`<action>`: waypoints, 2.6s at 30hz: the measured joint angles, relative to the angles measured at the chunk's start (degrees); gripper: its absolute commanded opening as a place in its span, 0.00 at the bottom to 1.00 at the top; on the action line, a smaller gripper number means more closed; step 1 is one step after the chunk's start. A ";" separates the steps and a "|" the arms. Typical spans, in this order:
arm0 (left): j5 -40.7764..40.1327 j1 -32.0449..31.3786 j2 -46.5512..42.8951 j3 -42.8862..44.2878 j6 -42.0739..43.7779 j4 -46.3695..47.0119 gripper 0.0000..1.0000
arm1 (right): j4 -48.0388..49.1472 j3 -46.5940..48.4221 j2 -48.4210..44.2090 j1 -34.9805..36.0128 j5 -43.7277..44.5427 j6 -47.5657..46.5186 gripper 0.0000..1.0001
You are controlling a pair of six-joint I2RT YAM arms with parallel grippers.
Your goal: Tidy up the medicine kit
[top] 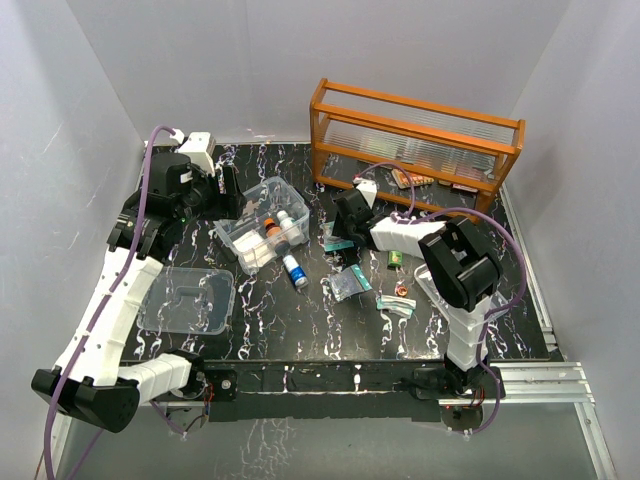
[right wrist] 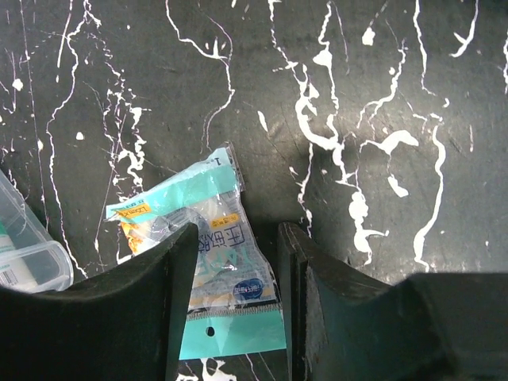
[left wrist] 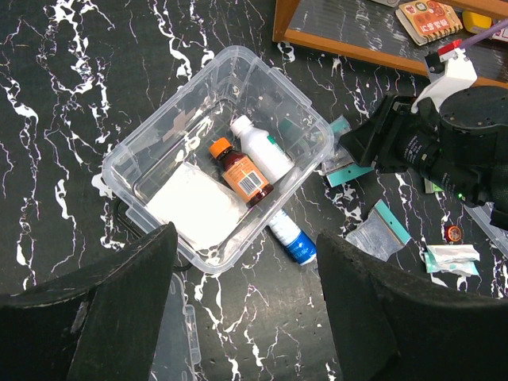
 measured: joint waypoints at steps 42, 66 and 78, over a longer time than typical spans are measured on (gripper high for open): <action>24.83 -10.19 10.19 -16.52 -32.02 30.73 0.54 | 1.97 -14.67 -38.42 5.73 -14.88 15.43 0.17; 24.41 -11.32 13.38 -17.68 -32.22 34.73 0.13 | 2.34 -15.91 -38.73 6.73 -14.40 18.64 0.39; 23.41 -11.10 16.39 -4.02 -14.58 18.93 0.10 | -3.34 -17.40 -44.17 6.75 -7.10 15.23 0.41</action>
